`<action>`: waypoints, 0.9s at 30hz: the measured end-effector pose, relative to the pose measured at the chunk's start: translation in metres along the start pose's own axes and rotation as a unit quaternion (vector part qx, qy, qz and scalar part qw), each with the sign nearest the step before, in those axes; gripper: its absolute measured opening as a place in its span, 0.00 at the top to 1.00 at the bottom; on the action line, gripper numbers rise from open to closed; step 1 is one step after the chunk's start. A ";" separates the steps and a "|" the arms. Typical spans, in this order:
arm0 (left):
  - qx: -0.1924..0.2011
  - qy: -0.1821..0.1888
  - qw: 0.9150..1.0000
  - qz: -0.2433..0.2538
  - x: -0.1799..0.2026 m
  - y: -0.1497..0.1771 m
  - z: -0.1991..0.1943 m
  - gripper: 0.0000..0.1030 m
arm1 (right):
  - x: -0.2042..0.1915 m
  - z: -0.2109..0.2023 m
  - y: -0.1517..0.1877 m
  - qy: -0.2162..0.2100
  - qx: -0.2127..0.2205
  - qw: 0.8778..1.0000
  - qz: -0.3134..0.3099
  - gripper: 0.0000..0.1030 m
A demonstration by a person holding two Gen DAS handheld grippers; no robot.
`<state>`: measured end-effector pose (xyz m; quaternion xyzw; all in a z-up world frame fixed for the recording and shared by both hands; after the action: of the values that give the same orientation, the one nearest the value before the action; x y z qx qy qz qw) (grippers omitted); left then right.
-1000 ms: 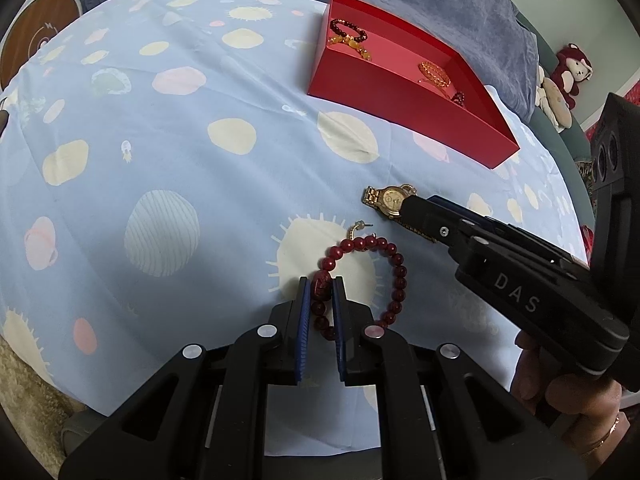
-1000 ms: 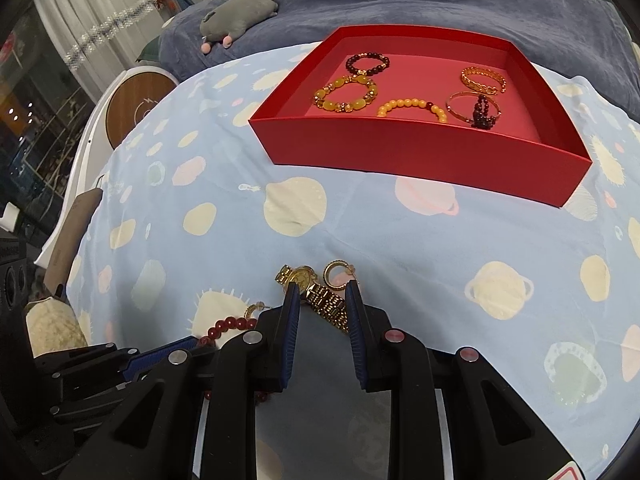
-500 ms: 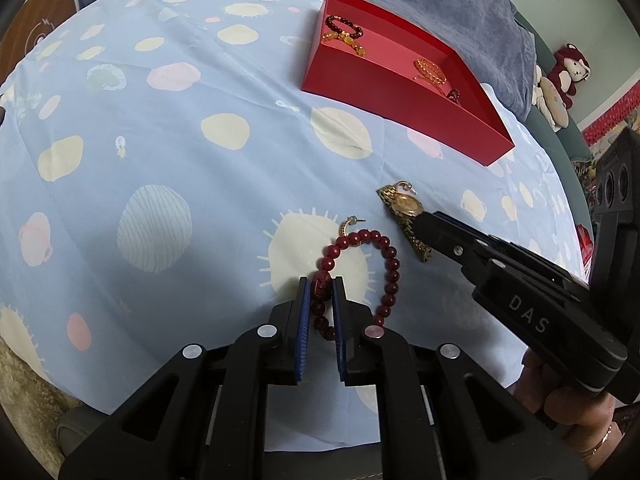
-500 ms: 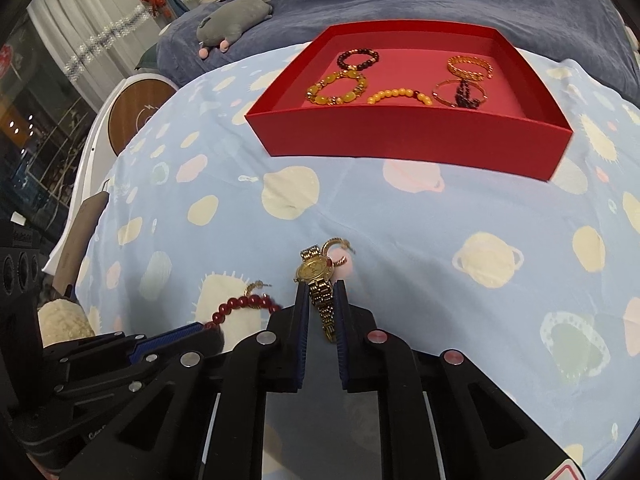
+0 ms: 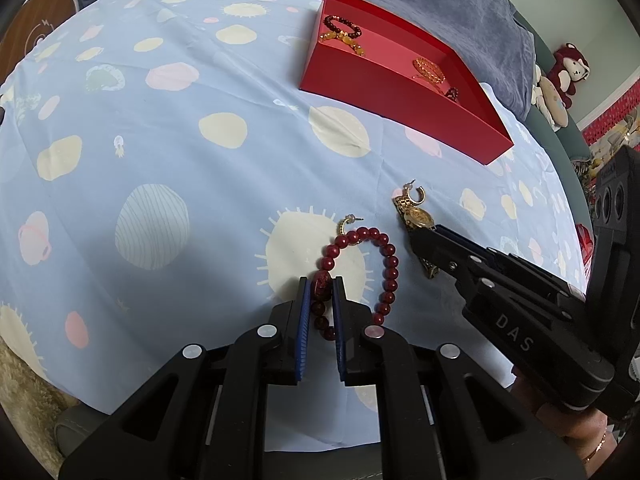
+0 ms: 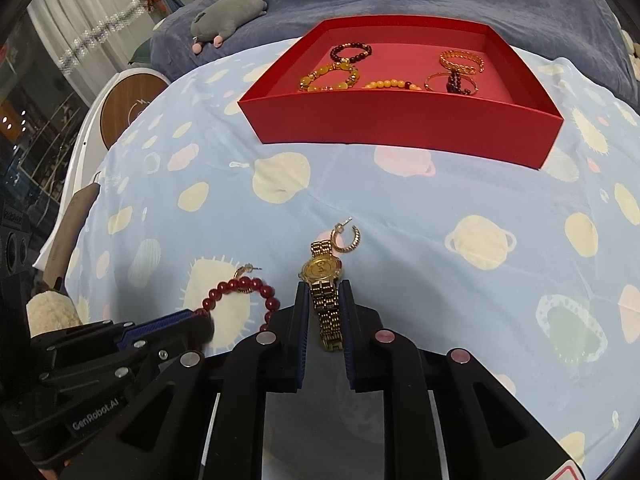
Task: Organize jewelry
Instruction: 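Lift the bracelet with left and the watch with right over the red box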
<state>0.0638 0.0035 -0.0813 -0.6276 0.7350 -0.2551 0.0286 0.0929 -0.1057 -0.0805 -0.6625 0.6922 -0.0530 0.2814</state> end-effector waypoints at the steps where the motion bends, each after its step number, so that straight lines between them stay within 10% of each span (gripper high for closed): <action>1: -0.001 0.001 1.000 0.000 0.000 0.000 0.000 0.90 | -0.001 0.001 -0.001 -0.001 -0.001 1.000 -0.001 0.86; 27: 0.032 0.031 0.999 0.031 0.042 -0.018 -0.047 0.93 | 0.041 -0.095 0.001 -0.006 0.066 0.994 0.086 0.89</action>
<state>0.0540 -0.0212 -0.0213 -0.5948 0.7461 -0.2971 0.0338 0.0497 -0.1731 -0.0151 -0.5810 0.7397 -0.0706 0.3323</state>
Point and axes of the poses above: each gripper's, at about its wrist camera, not at the fingertips, and z roughly the way its jaws point, x to its right, y to its underside, the point moved 8 cm from there along z, roughly the way its jaws point, and after that the axes turned 7 degrees about z, right-handed, at the moved point
